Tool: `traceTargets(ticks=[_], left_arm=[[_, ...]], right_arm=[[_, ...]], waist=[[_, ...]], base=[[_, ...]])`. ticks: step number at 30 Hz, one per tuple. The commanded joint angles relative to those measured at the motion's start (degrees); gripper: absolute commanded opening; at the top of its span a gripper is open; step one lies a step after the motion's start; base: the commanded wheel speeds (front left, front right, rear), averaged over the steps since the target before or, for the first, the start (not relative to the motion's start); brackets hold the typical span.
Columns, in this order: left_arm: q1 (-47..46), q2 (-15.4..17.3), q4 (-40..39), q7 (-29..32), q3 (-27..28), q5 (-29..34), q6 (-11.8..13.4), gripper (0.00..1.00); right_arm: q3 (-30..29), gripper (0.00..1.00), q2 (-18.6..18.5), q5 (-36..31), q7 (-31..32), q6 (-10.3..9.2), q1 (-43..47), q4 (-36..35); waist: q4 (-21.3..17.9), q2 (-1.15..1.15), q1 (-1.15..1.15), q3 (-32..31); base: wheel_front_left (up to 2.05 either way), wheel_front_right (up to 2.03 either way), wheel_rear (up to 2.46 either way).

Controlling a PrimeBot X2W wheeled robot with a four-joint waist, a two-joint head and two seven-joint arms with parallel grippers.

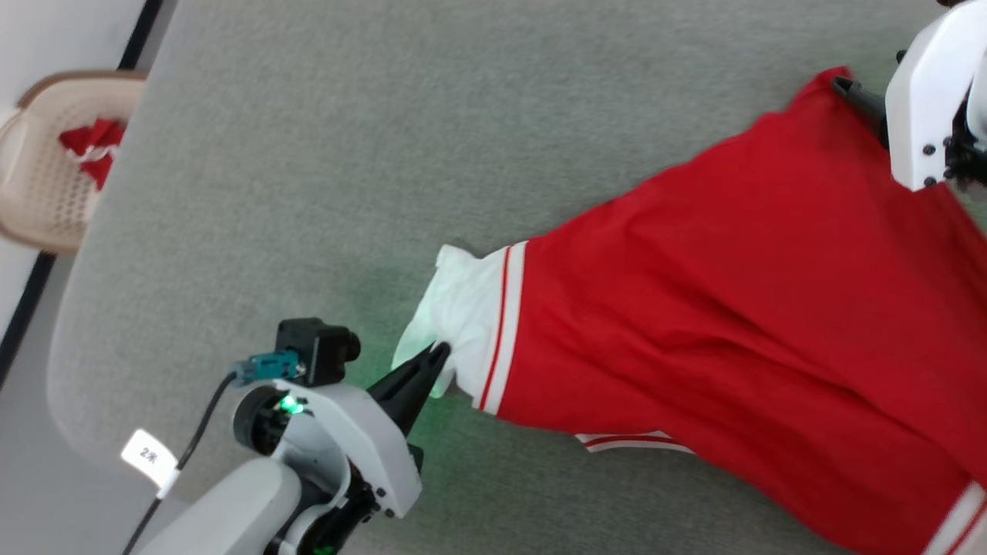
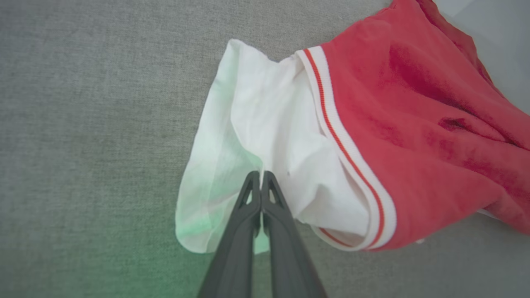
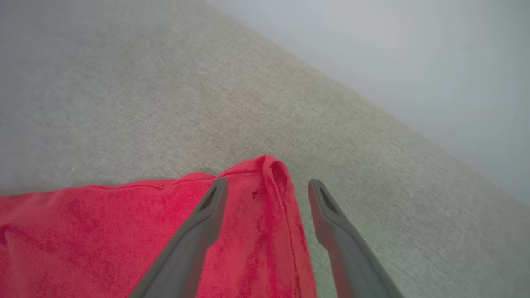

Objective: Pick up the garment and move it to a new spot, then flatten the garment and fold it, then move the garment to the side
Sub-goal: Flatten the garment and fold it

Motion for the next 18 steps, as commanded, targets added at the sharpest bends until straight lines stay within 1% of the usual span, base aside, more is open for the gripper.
traceTargets(ticks=[1, 8, 13, 14, 15, 16, 18], left_arm=[[-0.77, -0.56, 0.24, -0.32, -0.12, 0.35, -0.48, 0.00], [-2.55, -2.81, 2.72, -0.86, -0.97, 0.28, -2.44, 0.00], [-3.02, -3.72, 4.47, -1.32, -1.20, -0.07, -3.36, 0.00], [-3.20, -3.84, 4.72, -1.42, -1.25, -0.09, -3.41, 0.00], [-3.28, -3.90, 5.00, -1.46, -1.27, -0.16, -3.57, 0.00], [-3.36, -4.00, 5.28, -1.51, -1.27, -0.26, -3.76, 0.00], [-3.59, -4.04, 5.73, -1.51, -1.22, -0.33, -3.83, 0.00]], right_arm=[[1.27, 1.00, -0.29, 0.81, 0.43, -0.09, -1.49, 1.81], [7.90, 1.00, 0.01, 2.21, 3.43, -0.09, -8.56, 13.32], [11.13, 1.00, 1.34, 3.54, 7.12, -0.09, -9.30, 21.18], [11.79, 0.84, 1.40, 3.54, 8.08, -0.10, -9.19, 22.86], [12.11, 0.38, 1.44, 3.59, 8.66, -0.10, -9.20, 24.18], [12.32, 0.00, 1.65, 3.95, 9.21, -0.10, -9.20, 25.22], [12.70, 0.00, 1.55, 3.71, 9.48, -0.10, -9.96, 26.82]], waist=[[2.54, 0.00, 0.00, 2.35], [4.74, 0.00, 0.00, 4.16], [5.06, 0.00, 0.00, 4.41], [5.08, 0.00, 0.00, 4.44], [5.07, 0.00, 0.00, 4.43], [5.04, 0.00, 0.00, 4.43], [4.88, 0.00, 0.00, 4.39]], base=[[0.00, 0.00, 0.00], [0.00, 0.00, 0.00], [0.00, 0.00, 0.00], [0.00, 0.00, 0.00], [0.00, 0.00, 0.00], [0.00, 0.00, 0.00], [0.00, 0.00, 0.00]])
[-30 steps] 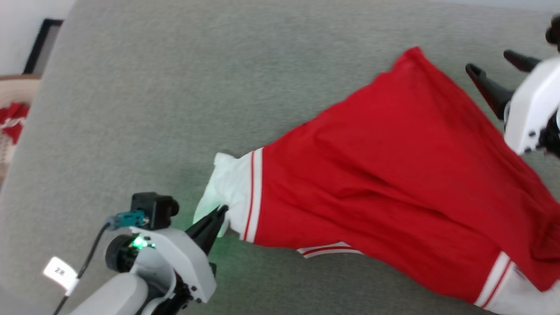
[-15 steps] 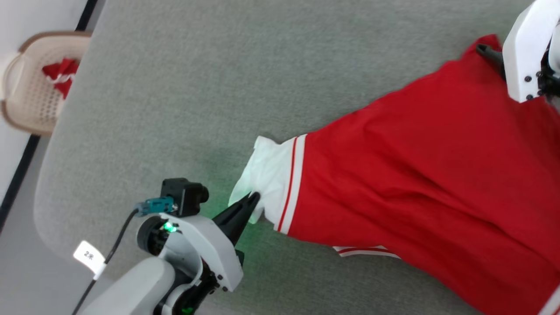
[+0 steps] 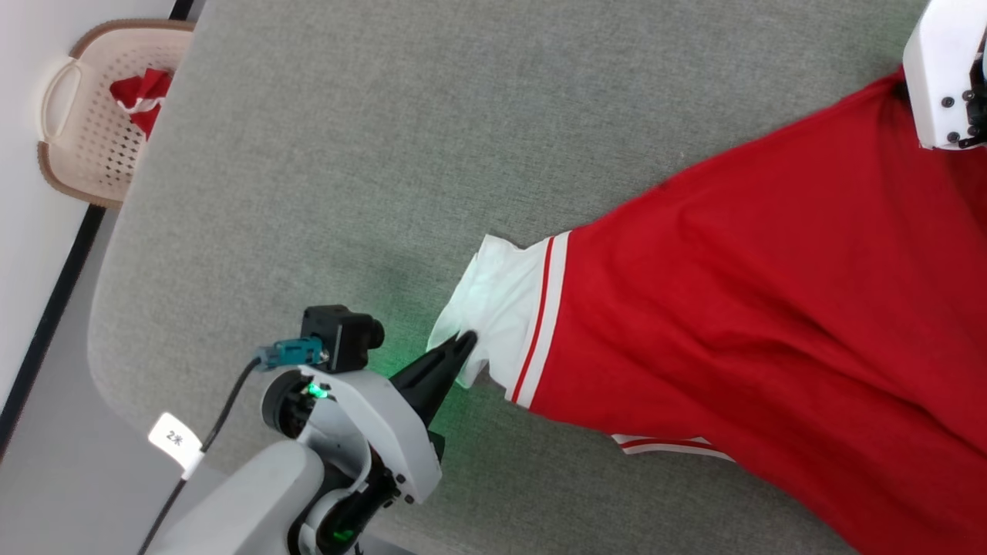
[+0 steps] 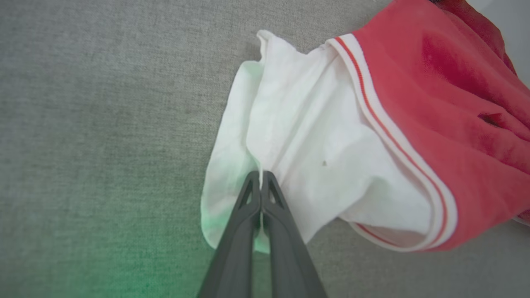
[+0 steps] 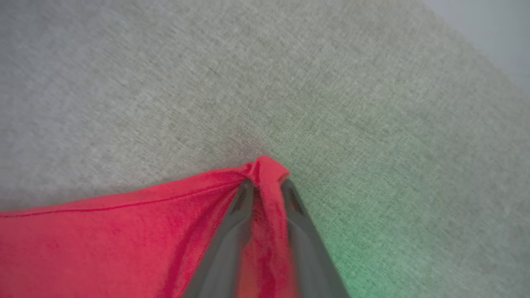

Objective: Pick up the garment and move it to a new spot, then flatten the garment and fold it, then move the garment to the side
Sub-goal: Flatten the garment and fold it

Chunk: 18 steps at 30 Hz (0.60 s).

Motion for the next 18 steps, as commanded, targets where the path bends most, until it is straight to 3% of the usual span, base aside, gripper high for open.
traceTargets(ticks=[1, 10, 18], left_arm=[[-0.40, 0.02, 0.42, -0.14, 0.06, -0.26, -0.20, 0.00], [0.01, 2.47, 0.58, 0.15, 1.64, -1.35, 0.16, 0.00], [-6.14, 9.38, -2.98, 5.15, 5.12, -0.74, 1.82, 0.00]], right_arm=[[1.69, 0.00, -0.32, -0.24, 1.14, -0.11, 3.78, 3.29], [3.06, 0.00, -0.44, 1.58, -3.56, -0.12, -0.53, 1.30], [4.33, 0.00, -0.43, 4.73, -8.94, -0.11, -1.79, -3.49]], waist=[[-0.31, 0.00, 0.00, -0.13], [-4.28, 0.00, 0.00, -2.60], [-9.80, 0.00, 0.00, -6.79]], base=[[0.00, 0.00, 0.00], [0.00, 0.00, 0.00], [0.00, 0.00, 0.00]])
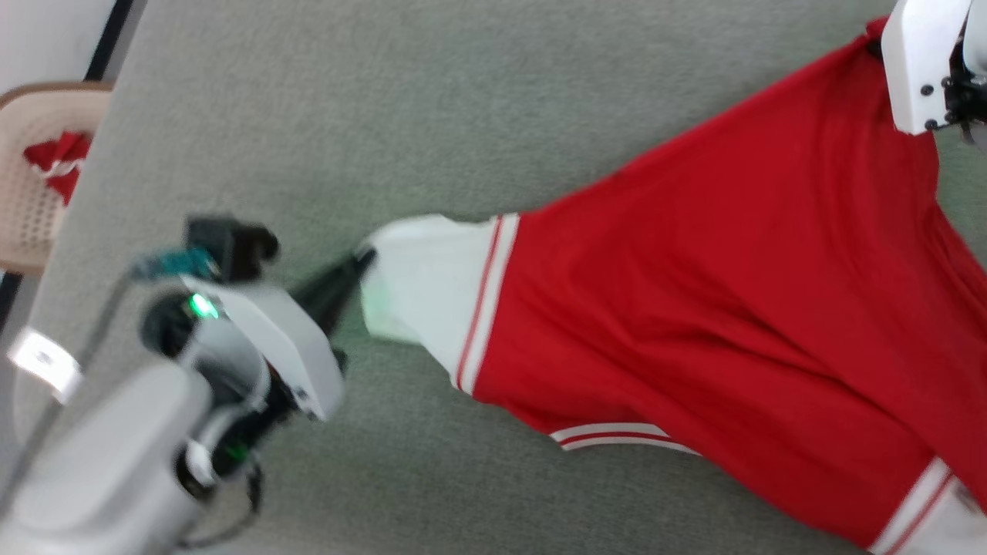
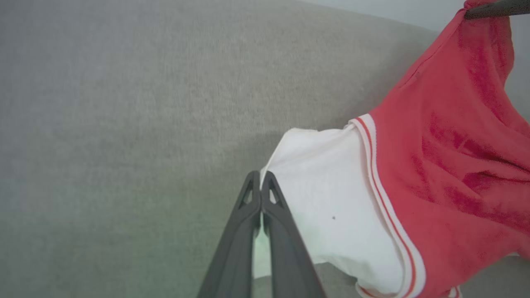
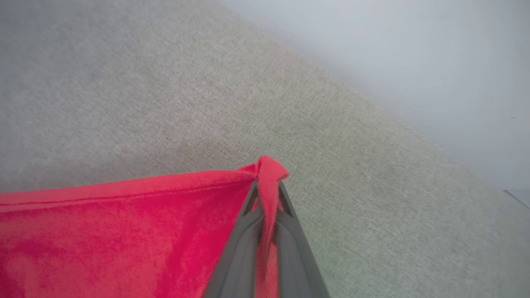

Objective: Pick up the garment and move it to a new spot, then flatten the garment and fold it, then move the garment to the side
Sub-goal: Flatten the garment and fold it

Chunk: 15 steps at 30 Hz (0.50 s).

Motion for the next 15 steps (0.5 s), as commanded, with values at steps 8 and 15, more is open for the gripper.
traceTargets(ticks=[8, 15], left_arm=[[-15.73, 6.27, -0.75, 10.38, 2.91, 2.02, -0.13, 0.00], [-30.39, 6.75, 5.79, 17.05, 3.68, 4.02, -2.17, 0.00]], right_arm=[[-0.79, 0.00, -0.13, 1.37, -6.29, -0.11, -2.59, -4.09], [-2.81, 0.00, 0.35, -0.56, -12.66, -0.11, -5.20, -6.07]], waist=[[-7.84, 0.00, 0.00, -7.26], [-11.49, 0.00, 0.00, -10.12]], base=[[0.00, 0.00, 0.00], [0.00, 0.00, 0.00]])
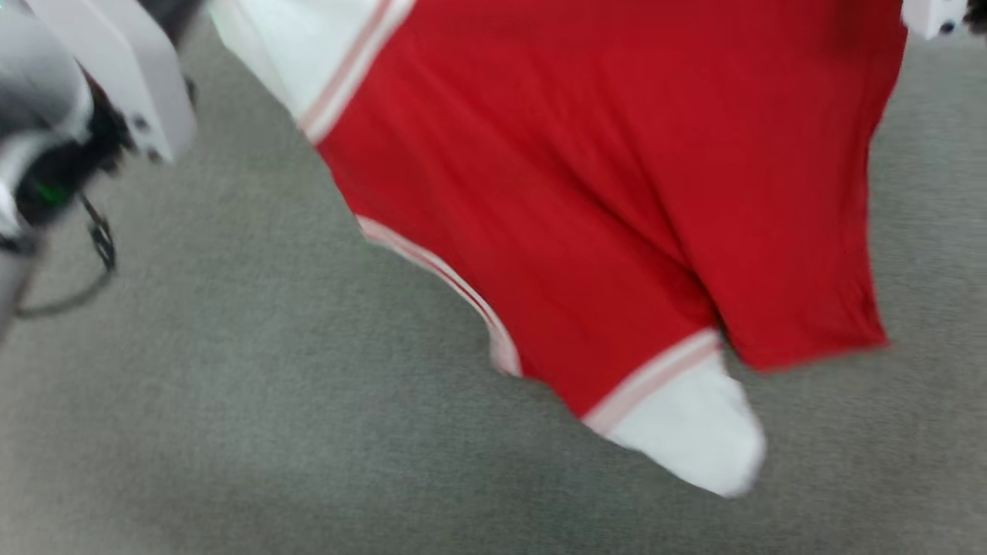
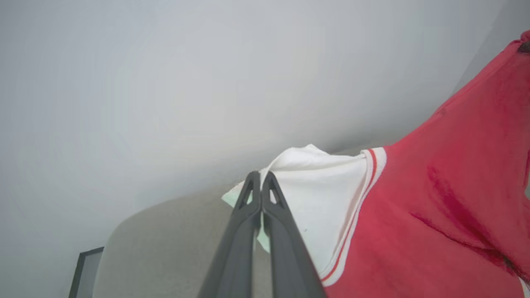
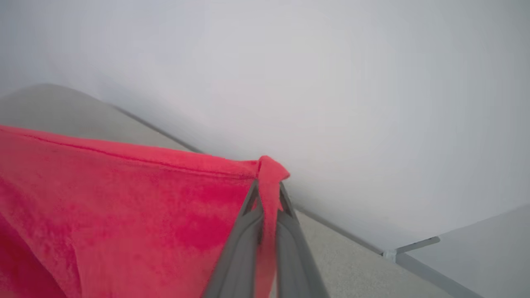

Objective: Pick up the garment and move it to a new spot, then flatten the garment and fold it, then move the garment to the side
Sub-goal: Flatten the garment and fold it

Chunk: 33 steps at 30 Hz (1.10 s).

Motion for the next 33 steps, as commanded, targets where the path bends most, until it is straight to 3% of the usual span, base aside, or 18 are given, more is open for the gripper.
traceTargets(ticks=[1, 8, 16, 33], left_arm=[[-3.15, -0.02, 2.08, 0.64, 0.09, 1.16, -0.75, 0.00], [-15.45, -1.50, 11.90, 1.34, -0.49, 5.34, -3.35, 0.00], [-26.13, -4.25, 22.06, -3.03, -1.60, 10.17, -6.06, 0.00], [-35.38, -7.89, 35.61, -9.57, -4.98, 13.55, -8.99, 0.00]], right_arm=[[-1.31, 0.00, 0.45, -0.77, -1.78, -0.11, -0.96, 0.10], [-7.49, 0.00, 3.29, -5.70, -7.71, -0.11, -3.28, 1.79], [-13.56, 0.00, 6.20, -10.92, -11.22, -0.11, -4.63, 2.81], [-19.33, 0.00, 8.46, -15.26, -11.21, -0.12, -2.36, 2.16]], waist=[[-3.40, 0.00, 0.00, -3.14], [-5.99, 0.00, 0.00, -5.31], [-7.18, 0.00, 0.00, -7.34], [-7.15, 0.00, 0.00, -9.25]], base=[[0.00, 0.00, 0.00], [0.00, 0.00, 0.00], [0.00, 0.00, 0.00], [0.00, 0.00, 0.00]])
